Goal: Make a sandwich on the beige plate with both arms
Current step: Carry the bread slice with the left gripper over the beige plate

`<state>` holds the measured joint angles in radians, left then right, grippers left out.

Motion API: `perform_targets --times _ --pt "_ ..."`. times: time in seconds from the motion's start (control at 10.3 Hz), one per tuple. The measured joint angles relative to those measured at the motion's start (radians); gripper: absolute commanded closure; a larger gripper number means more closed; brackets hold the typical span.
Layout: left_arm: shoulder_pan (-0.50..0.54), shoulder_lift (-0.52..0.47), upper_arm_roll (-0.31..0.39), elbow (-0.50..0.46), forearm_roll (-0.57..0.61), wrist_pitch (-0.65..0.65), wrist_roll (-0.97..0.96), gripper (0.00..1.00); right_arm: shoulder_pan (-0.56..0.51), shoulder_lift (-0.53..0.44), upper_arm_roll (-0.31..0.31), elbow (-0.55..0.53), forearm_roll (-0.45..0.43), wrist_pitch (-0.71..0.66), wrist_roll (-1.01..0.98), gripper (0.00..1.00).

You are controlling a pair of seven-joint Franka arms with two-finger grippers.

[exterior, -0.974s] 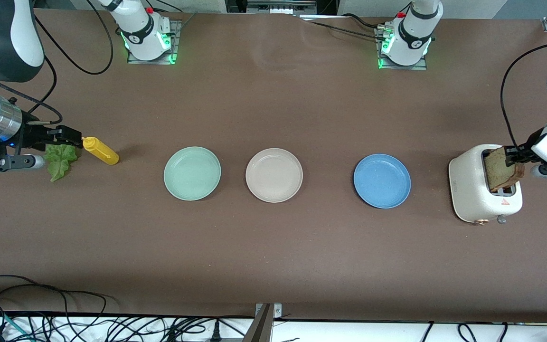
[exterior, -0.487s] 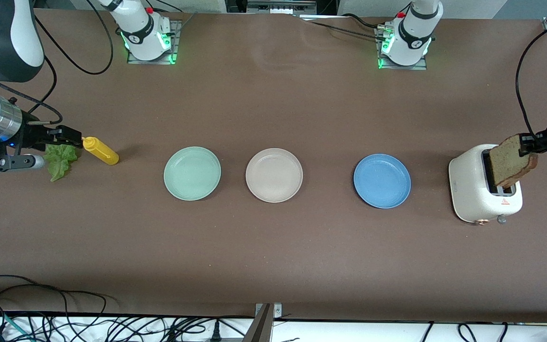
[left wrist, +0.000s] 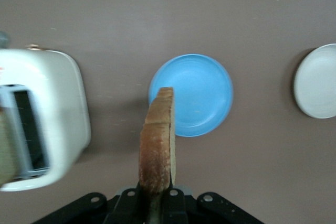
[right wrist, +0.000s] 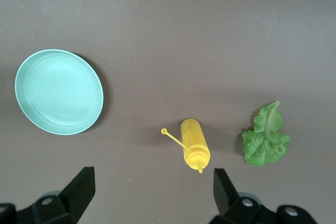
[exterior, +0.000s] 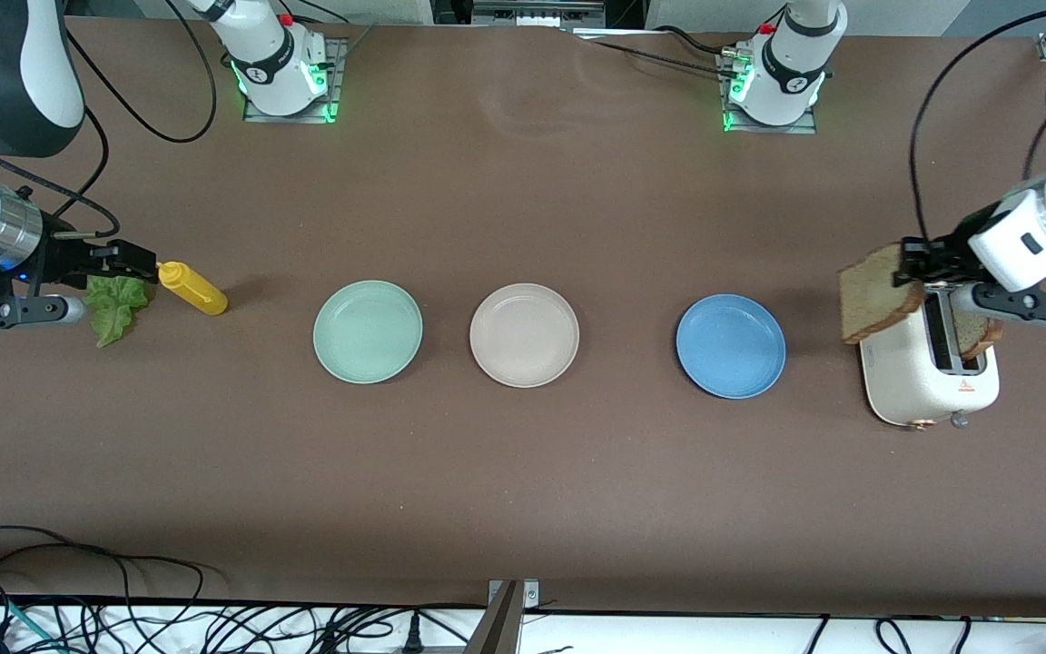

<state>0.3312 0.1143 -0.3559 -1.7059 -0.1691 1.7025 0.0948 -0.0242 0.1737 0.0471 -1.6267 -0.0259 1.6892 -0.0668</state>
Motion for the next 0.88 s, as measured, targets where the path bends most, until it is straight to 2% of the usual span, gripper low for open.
perform_targets --times 0.29,0.49,0.68,0.88 --pt "-0.064 0.035 -0.031 -0.001 -0.254 -0.01 -0.186 1.0 0.0 0.0 0.0 0.0 0.0 0.0 0.0 0.0" --pt "-0.12 0.114 -0.033 -0.001 -0.432 -0.005 -0.23 1.0 0.0 0.0 0.0 0.0 0.0 0.0 0.0 0.0" --pt "-0.171 0.209 -0.035 0.009 -0.497 0.068 -0.227 1.0 0.0 0.0 0.0 0.001 0.0 0.0 0.0 0.0" --pt "-0.273 0.278 -0.038 0.018 -0.517 0.242 -0.229 1.0 0.0 0.0 0.0 0.001 0.0 0.0 0.0 0.0"
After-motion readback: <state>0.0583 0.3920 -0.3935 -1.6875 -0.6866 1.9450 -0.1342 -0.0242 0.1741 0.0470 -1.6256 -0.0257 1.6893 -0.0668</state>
